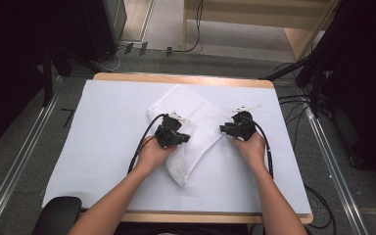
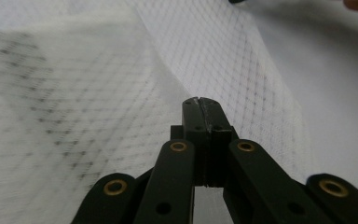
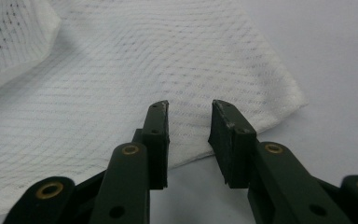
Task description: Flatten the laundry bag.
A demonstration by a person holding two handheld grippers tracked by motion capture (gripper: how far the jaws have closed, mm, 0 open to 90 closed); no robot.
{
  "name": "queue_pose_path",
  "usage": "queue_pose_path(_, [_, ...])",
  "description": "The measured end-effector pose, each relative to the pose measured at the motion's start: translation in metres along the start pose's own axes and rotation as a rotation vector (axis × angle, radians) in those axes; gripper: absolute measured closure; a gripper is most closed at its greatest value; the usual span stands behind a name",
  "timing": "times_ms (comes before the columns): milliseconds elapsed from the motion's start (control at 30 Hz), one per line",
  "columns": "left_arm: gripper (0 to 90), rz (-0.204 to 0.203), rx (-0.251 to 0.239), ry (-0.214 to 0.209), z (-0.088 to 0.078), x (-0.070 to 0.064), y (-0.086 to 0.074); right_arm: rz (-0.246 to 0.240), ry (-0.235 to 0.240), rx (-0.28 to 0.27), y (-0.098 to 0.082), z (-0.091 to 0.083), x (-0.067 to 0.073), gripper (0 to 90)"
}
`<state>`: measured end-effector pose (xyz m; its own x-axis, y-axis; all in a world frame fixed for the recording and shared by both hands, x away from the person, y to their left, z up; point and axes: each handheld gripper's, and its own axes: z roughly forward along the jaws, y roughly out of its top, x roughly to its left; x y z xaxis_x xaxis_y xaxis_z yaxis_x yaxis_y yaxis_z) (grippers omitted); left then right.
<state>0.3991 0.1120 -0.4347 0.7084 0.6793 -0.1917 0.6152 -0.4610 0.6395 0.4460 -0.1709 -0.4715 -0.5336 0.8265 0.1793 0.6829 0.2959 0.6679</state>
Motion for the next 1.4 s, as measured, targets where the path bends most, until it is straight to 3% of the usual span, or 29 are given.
queue_pose_path(233, [90.0,-0.012,-0.052,0.018,-0.030,0.011,-0.004,-0.003,0.000,0.001,0.000,0.000,0.000,69.5])
queue_pose_path(467, [90.0,-0.032,-0.075,0.041,-0.060,0.022,-0.019,-0.004,-0.001,-0.001,0.000,0.000,0.000,69.6])
queue_pose_path(733, [90.0,-0.068,-0.099,0.048,-0.077,0.028,-0.035,-0.001,0.006,0.000,0.000,0.000,-0.001,69.9])
queue_pose_path(1033, [90.0,-0.094,-0.111,0.097,-0.096,0.032,-0.056,0.002,0.013,0.001,0.001,0.001,-0.002,70.3])
queue_pose_path(1400, [90.0,-0.131,-0.121,0.096,-0.108,0.033,-0.072,-0.004,0.016,0.013,0.006,0.004,-0.002,70.2])
